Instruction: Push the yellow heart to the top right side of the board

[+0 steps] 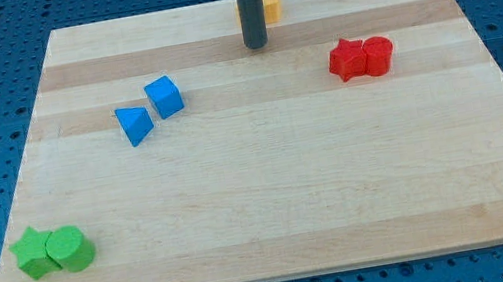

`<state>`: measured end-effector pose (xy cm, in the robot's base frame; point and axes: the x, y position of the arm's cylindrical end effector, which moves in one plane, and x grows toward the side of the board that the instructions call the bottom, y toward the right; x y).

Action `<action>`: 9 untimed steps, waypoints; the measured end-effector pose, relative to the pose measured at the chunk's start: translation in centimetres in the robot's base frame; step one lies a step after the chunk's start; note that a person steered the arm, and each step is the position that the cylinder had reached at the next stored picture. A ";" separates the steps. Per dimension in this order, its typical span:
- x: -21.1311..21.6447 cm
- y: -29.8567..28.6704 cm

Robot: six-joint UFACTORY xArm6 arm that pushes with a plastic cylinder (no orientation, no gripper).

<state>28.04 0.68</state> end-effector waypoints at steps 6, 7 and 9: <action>-8.4 -4.0; -8.3 -0.3; -8.3 6.2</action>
<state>19.76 6.87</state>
